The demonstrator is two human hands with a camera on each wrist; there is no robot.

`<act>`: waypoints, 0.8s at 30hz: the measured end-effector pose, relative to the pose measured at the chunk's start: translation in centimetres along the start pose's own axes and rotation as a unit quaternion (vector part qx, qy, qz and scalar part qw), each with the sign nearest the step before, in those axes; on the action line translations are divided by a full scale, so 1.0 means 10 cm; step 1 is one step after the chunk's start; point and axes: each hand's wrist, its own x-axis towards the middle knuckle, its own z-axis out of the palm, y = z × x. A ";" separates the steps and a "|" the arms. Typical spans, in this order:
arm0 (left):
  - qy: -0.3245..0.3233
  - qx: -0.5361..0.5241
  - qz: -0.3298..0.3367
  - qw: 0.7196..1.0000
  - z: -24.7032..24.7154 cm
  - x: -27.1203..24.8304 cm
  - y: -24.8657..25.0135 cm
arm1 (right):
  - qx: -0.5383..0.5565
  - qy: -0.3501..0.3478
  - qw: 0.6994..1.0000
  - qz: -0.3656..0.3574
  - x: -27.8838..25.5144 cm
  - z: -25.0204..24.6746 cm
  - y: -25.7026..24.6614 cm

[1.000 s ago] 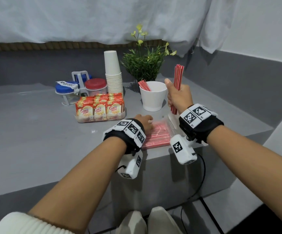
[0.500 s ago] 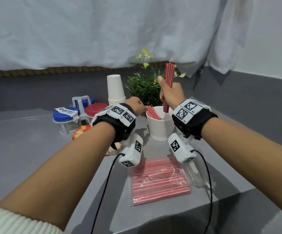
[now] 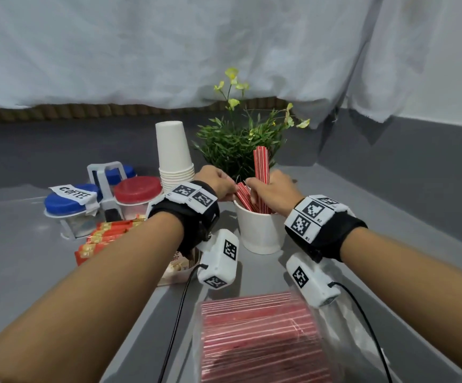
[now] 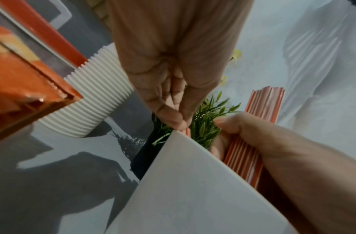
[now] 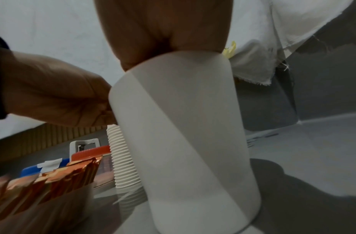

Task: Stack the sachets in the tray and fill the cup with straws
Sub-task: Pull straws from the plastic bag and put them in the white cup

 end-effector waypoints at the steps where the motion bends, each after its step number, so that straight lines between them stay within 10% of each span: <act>1: 0.002 -0.018 -0.003 1.000 0.01 0.00 0.01 | -0.010 -0.010 1.000 -0.003 0.00 0.00 -0.01; 14: 0.017 -0.120 0.003 0.993 -0.09 -0.17 0.02 | -0.016 -0.095 0.995 0.016 -0.05 -0.05 -0.07; 24: -0.040 0.193 0.096 0.976 0.06 -0.15 -0.17 | -0.079 0.075 0.992 0.059 -0.03 0.05 0.01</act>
